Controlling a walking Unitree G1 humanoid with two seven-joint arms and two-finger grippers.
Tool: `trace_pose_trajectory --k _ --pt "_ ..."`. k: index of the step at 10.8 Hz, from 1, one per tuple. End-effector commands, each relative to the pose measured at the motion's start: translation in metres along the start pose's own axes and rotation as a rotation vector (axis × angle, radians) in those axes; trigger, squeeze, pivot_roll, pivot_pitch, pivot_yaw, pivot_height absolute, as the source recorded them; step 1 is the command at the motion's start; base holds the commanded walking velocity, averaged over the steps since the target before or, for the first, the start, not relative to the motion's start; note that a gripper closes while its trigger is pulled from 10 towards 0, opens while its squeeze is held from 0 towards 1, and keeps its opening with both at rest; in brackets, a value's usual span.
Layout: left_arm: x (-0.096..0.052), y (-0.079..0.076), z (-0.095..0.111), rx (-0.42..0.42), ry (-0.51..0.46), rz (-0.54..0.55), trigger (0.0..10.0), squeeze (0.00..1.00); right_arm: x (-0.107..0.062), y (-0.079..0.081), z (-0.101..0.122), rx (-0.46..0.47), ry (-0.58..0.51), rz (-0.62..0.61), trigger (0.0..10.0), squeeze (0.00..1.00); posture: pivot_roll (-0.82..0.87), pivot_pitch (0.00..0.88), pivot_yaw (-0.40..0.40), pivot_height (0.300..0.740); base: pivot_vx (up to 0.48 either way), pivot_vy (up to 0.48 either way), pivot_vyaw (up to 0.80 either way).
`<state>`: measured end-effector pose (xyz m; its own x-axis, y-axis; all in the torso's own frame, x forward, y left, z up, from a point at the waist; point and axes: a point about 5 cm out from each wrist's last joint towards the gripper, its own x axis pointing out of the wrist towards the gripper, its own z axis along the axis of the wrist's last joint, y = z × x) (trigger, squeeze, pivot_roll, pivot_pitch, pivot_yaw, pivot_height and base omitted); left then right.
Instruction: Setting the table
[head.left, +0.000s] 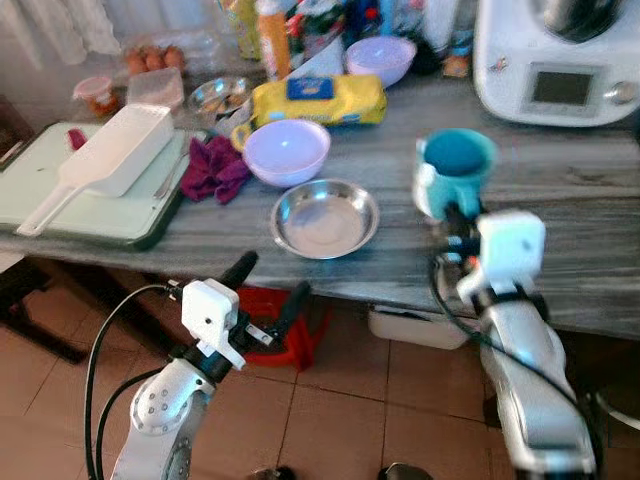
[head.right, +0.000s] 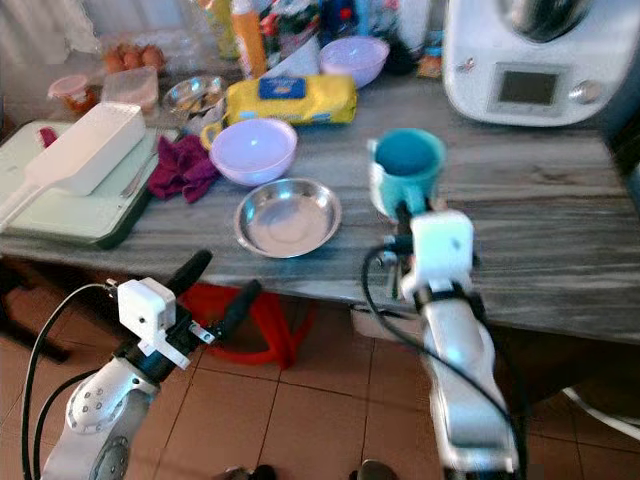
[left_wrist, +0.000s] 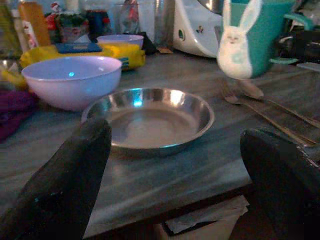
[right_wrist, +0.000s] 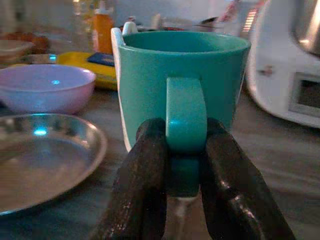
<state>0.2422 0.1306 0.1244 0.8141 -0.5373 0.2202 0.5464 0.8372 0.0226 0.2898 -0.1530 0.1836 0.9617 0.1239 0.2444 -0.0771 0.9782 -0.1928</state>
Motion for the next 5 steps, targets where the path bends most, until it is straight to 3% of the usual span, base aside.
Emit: trace_pose_trajectory --k 1,5 --pt "-0.003 0.000 0.001 0.005 0.001 -0.003 10.0 0.00 0.004 -0.002 0.003 0.008 -0.016 0.010 10.0 0.00 -0.10 0.222 0.088 0.740 0.000 0.000 0.00" --pt "-0.006 0.001 -0.006 -0.010 0.010 -0.018 10.0 0.00 0.032 -0.008 0.015 -0.018 -0.072 0.023 10.0 0.00 -0.07 0.249 0.105 0.740 0.000 0.000 0.00"
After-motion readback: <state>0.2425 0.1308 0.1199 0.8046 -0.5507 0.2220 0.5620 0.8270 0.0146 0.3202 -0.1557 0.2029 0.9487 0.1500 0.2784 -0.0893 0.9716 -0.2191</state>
